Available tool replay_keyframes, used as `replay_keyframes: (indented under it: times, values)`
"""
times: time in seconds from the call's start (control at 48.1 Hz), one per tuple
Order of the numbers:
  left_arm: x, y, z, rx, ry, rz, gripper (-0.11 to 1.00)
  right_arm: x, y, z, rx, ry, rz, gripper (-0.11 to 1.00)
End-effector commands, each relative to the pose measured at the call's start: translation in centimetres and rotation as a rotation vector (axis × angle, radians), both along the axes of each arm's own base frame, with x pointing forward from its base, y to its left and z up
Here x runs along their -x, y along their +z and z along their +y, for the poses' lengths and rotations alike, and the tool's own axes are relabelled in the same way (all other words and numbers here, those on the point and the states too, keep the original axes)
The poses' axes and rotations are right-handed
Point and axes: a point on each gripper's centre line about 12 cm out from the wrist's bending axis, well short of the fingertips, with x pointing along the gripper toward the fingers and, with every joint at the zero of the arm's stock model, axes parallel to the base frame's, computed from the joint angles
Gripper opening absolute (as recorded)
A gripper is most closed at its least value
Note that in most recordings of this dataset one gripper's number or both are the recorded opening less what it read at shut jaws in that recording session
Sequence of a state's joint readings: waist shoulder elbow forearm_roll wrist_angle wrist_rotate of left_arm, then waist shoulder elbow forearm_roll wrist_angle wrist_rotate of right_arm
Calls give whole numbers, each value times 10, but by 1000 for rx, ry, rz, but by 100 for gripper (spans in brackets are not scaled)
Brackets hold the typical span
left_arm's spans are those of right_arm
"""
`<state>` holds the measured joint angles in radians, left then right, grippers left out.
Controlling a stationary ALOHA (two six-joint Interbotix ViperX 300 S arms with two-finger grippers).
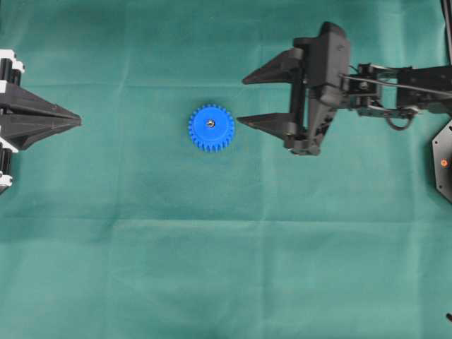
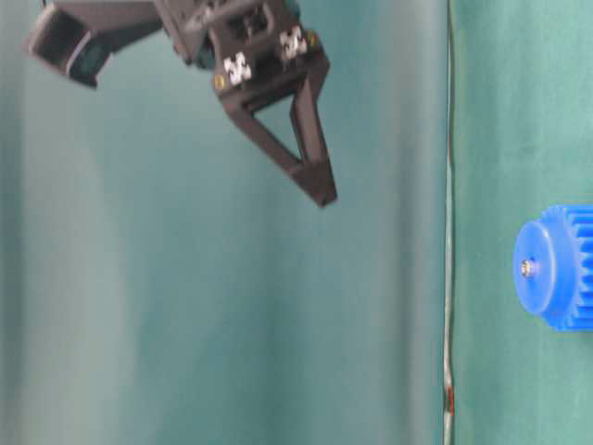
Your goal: Insert the shaft placed at a random location into the center hole of the medium gear at another random location.
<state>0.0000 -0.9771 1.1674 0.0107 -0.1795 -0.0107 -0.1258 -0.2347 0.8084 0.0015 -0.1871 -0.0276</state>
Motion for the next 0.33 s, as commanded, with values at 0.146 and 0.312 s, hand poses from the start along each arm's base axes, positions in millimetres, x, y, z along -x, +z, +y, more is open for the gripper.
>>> replay_keyframes:
  times: [0.146,0.312]
  values:
    - [-2,8,0,-1,-2,-21,0,17,14,2,0,-6,-54,81]
    - [-2,8,0,-1,-2,-21,0,18,13,2,-1,-6,-50,81]
